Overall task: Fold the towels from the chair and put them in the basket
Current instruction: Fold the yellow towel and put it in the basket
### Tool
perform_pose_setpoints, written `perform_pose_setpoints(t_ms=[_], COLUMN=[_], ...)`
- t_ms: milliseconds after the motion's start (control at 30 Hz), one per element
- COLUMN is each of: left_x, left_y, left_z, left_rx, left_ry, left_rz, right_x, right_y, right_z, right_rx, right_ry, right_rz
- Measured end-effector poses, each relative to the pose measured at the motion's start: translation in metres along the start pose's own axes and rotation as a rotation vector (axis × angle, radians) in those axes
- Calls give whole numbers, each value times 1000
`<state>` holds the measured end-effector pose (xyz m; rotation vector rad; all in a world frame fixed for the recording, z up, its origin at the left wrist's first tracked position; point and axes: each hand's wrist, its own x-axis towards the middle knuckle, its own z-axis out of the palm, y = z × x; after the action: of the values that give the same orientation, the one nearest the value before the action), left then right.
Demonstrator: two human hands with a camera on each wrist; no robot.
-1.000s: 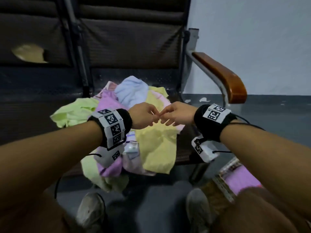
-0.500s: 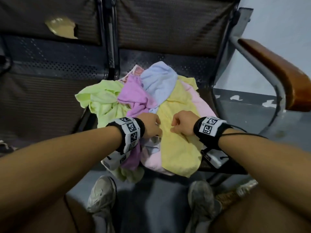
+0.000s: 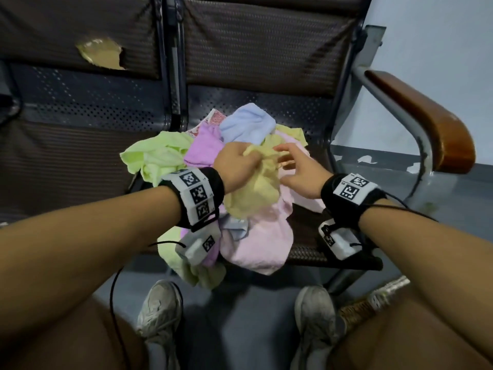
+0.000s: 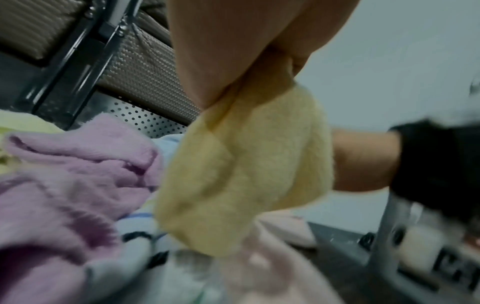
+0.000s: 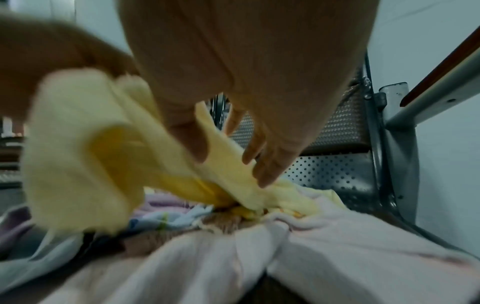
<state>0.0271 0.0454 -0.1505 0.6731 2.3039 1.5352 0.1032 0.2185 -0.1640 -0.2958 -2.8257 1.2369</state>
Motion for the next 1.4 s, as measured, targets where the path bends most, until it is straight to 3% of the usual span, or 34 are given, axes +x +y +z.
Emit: perform_pose_setpoints(t_ms=[100, 200, 267, 333, 467, 600, 667, 767, 933, 1000, 1133, 1233, 1300, 1400], left_x=[-9, -15, -12, -6, 6, -3, -2, 8, 17, 17, 22, 24, 24, 27], left_y=[23, 32, 27, 20, -5, -16, -16, -10, -1, -2, -14, -13, -10, 0], left_z=[-7, -14, -19, -25, -36, -26, -20, -24, -34, -37, -36, -30, -26, -20], left_rx=[-304, -596, -651, -541, -38, 147, 193, 129, -115, 9, 309, 311, 196, -192], left_ry=[26, -50, -71, -3, 155, -119, -139, -3, 152, 142, 111, 60, 56, 123], left_rz=[-62, -197, -240, -223, -121, 70, 112, 113, 24, 37, 26, 32, 9, -93], right_x=[-8, -2, 2, 4, 5, 6, 6, 7, 6, 7, 11, 9, 9, 9], right_y=[13, 9, 0, -9, -28, -46, -47, -33, 14, 16, -8, -21, -16, 3], right_z=[9, 14, 15, 17, 13, 6, 5, -4, -14, -18, -32, -39, -39, -32], right_rx=[-273, -326, -290, -217, -86, -92, -89, -112, -441, -323, 98, 335, 251, -5], right_ry=[-151, -44, 39, 78, 212, 253, 223, 196, -2, 65, 375, 365, 332, 219], right_rz=[-34, -104, -100, -79, -150, -308, -350, -251, 30, 76, -19, -84, -54, 52])
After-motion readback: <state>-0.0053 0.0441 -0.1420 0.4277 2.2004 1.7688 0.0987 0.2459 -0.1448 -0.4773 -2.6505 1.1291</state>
